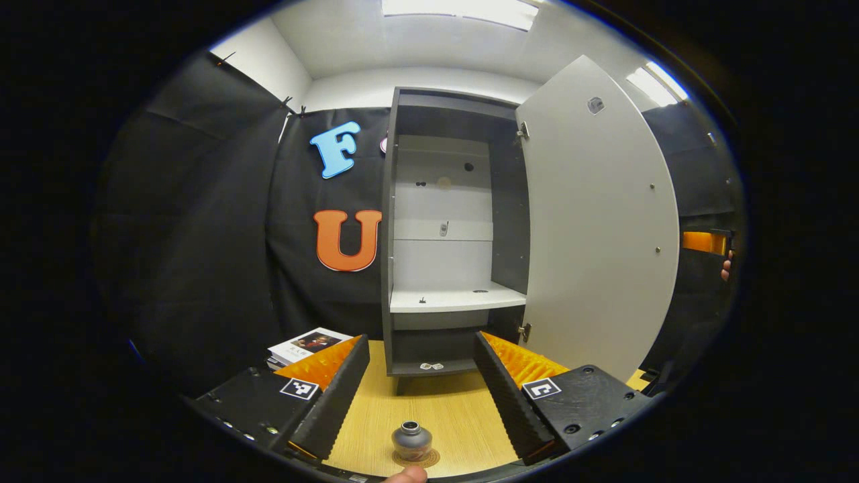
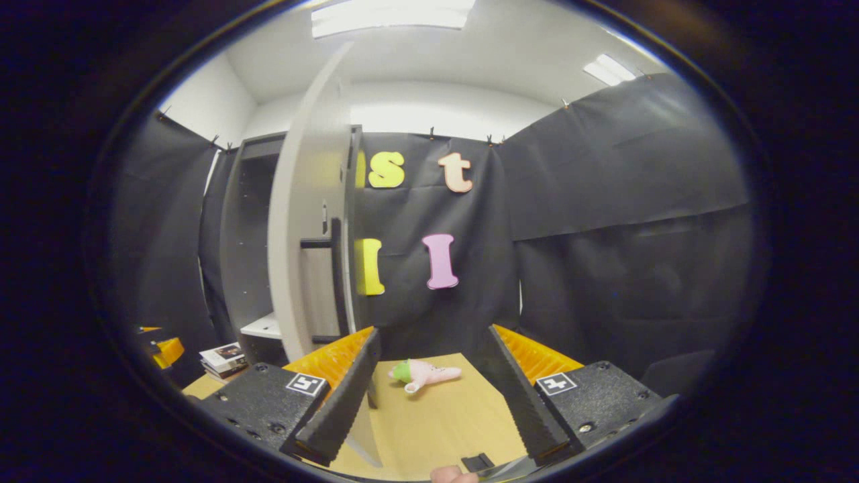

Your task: Open the cabinet door with the right hand, grasp the bottle in the cabinet with the left hand and place it on the coaster, then close the cabinet door with the right hand.

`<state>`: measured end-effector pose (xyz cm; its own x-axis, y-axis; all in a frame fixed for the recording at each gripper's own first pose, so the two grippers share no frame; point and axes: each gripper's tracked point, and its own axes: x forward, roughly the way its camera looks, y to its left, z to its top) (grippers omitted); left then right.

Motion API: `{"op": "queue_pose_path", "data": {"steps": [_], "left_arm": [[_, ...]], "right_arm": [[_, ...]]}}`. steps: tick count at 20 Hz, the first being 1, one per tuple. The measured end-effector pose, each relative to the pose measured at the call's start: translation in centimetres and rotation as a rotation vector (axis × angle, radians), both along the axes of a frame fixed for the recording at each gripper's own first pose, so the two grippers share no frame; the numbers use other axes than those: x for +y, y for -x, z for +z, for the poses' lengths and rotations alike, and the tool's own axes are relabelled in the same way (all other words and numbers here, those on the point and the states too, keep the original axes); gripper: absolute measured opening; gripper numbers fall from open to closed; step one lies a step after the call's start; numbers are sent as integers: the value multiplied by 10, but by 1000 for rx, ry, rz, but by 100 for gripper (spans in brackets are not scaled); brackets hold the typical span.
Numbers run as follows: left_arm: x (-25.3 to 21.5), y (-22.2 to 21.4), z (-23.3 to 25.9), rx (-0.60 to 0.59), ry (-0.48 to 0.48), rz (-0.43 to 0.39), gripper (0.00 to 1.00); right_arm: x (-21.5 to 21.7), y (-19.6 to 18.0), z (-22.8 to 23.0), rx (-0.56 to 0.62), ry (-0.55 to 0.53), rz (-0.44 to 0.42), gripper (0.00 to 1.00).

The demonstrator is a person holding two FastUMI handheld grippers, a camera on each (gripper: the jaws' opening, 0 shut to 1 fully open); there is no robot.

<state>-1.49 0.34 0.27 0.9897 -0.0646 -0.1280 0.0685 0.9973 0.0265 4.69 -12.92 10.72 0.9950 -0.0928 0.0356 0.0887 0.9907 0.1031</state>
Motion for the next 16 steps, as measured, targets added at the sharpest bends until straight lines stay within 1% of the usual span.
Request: {"op": "queue_pose_path", "data": {"steps": [3, 6, 7, 8, 9, 13, 14, 16], "left_arm": [[6, 3, -4, 15, 7, 13, 94], [14, 5, -9, 27, 9, 34, 94], [16, 6, -9, 28, 10, 42, 94], [19, 6, -10, 29, 11, 50, 94], [22, 6, -11, 33, 12, 57, 94], [27, 4, -14, 37, 14, 74, 94], [27, 5, -13, 36, 16, 75, 94], [28, 7, -12, 34, 21, 80, 94]], "right_arm": [[-5, -28, -1, 9, -3, 9, 99], [4, -51, -2, 13, -10, 52, 99], [10, -53, -2, 15, -17, 71, 99], [9, -56, -1, 8, -15, 71, 99], [9, -55, 2, 6, -17, 67, 97], [23, -52, 3, 6, -2, 80, 97], [30, -51, 3, 7, 4, 91, 97], [54, -49, 4, 4, 18, 144, 96]]}}
